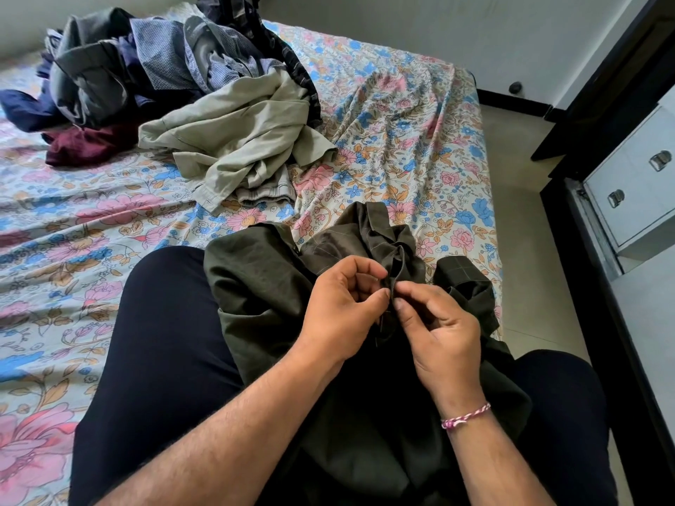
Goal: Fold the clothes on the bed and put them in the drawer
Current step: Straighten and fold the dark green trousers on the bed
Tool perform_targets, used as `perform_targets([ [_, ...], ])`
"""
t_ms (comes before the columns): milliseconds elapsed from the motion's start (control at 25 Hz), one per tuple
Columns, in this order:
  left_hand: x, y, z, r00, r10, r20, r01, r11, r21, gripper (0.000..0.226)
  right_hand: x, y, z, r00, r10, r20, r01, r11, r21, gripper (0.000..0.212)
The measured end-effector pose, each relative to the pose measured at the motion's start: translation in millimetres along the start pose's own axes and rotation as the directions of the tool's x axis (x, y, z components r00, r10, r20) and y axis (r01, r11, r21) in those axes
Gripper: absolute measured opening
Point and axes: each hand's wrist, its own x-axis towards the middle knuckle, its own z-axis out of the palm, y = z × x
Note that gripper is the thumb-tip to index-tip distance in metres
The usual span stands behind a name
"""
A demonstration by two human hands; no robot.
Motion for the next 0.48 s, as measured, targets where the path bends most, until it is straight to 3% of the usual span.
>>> perform_targets([
  [120,4,4,-3,0.987,-0.146,0.068,0.154,0.979,-0.133,0.022,11,7,-10,0.989,-0.032,0.147,0.034,0.999,-0.011,0.025],
  [240,8,4,-3,0.954,-0.282,0.098,0.298,0.928,-0.225,0.016,15,11,-9,0.986,-0.019,0.168,0.028,0.998,-0.05,0.026],
  [360,6,1,-2,0.972,-0.232,0.037,0.234,0.972,-0.034,0.008,14,12,-4,0.994,-0.067,0.08,0.08,0.983,-0.163,0.02],
  [480,1,-3,1,1.0,-0.016,0.0,0.015,0.951,0.309,0.011,8,9,-1,0.983,-0.183,0.035,0.184,0.927,-0.327,0.017],
])
